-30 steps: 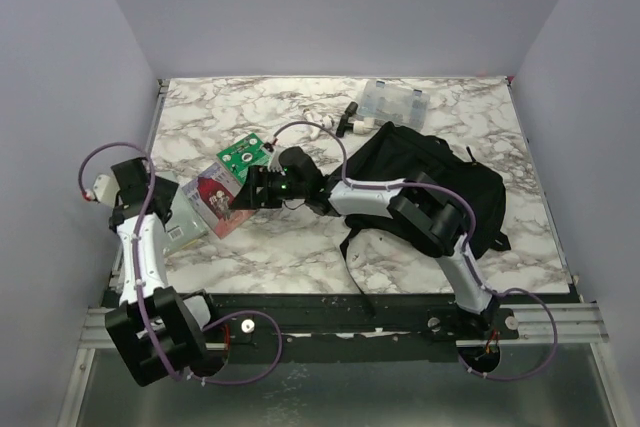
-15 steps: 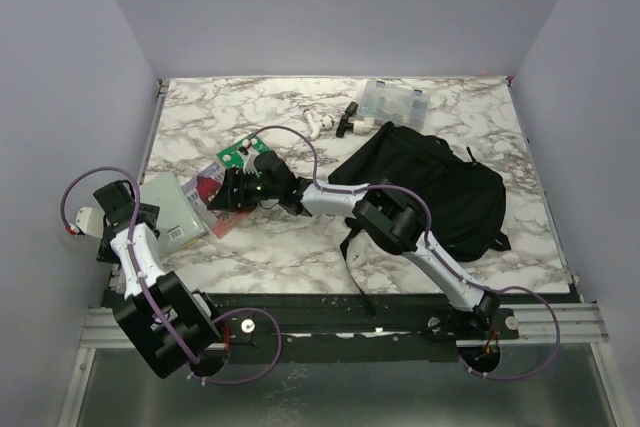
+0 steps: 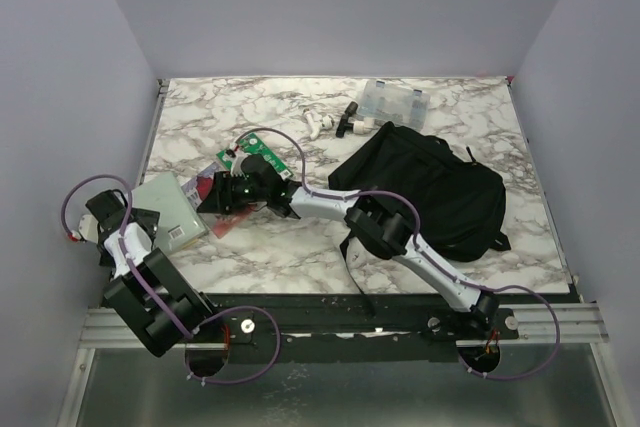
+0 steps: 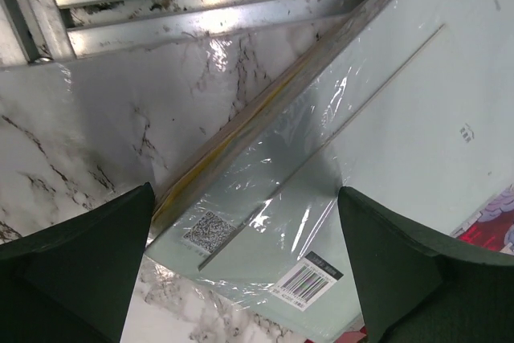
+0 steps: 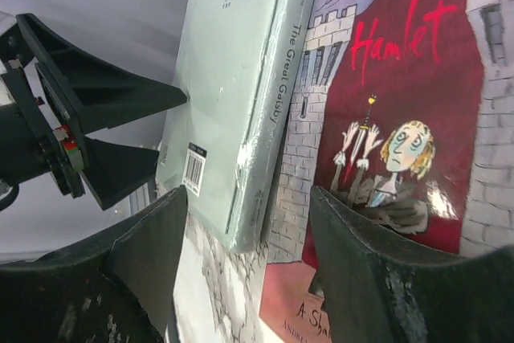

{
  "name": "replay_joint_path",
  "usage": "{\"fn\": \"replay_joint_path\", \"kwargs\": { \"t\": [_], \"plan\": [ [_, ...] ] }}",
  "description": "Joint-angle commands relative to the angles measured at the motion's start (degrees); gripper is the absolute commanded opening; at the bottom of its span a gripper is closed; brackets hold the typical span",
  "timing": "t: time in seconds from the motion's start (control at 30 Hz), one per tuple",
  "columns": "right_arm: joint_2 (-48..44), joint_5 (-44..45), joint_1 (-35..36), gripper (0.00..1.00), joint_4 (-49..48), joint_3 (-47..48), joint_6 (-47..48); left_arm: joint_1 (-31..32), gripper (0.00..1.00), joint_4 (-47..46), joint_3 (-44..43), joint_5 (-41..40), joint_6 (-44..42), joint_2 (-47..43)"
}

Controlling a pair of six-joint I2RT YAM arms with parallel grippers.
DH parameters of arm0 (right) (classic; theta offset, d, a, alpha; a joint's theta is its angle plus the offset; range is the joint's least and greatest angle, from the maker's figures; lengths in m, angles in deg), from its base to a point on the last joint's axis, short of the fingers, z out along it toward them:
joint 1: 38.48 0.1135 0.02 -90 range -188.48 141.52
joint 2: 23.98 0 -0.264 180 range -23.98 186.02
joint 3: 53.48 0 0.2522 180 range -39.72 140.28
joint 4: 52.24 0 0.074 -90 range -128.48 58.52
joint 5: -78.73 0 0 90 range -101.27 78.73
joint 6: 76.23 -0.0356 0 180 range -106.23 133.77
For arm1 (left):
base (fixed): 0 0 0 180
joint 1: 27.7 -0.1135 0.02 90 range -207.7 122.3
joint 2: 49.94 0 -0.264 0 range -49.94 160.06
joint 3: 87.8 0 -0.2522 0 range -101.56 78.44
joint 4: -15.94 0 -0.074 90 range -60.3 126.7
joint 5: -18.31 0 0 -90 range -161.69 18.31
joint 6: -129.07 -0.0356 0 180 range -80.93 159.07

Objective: Pack the student bag
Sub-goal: Adjust the book at the center of the board, then pick up the book from the center of the board.

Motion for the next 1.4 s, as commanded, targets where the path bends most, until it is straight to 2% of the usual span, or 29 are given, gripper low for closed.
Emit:
{"fn": "replay_joint_path", "kwargs": {
  "t": [0.0, 0.1, 0.23, 0.37, 0.63, 0.8, 0.97, 1.17, 1.37],
  "plan": [
    [4.44, 1.93, 2.44, 0.66, 5.20, 4.82, 2.87, -0.71, 0.98, -0.47, 0.39, 8.23, 0.97, 1.18],
    [5.77, 1.92, 3.77, 0.60, 6.76, 6.85, 4.31, -0.76, 0.97, 1.81, 0.08, 6.79, 2.43, 0.36],
    [5.33, 0.70, 4.30, 0.51, 8.18, 5.86, 5.33, -0.63, 0.89, 2.01, 1.40, 11.89, 3.56, 0.88],
    [-1.31, 1.67, 4.29, 0.47, 7.54, -2.33, 7.16, 0.40, 0.80, 1.66, 4.06, 19.03, 5.34, 0.08],
    [-15.75, 1.66, 4.05, 0.47, 6.01, -18.39, 6.33, 11.16, 0.78, 0.89, 9.63, 22.57, 9.26, -9.61],
    [-21.43, 0.64, 3.00, 0.51, 2.28, -28.38, 1.31, 16.20, 0.79, 1.56, 13.44, 22.92, 12.66, -17.72],
    [-25.10, -1.77, 1.25, 0.55, -8.85, -40.05, -6.13, 18.57, 0.79, 1.81, 16.63, 24.61, 13.42, -22.16],
    [-27.18, 0.78, 0.44, 0.63, -8.68, -45.16, -11.41, 19.13, 0.81, 4.71, 16.23, 25.21, 12.51, -22.82],
    [-28.17, 3.58, 0.38, 0.72, -9.28, -49.83, -11.88, 19.67, 0.85, 6.15, 16.44, 23.84, 13.98, -24.91]
  ]
}}
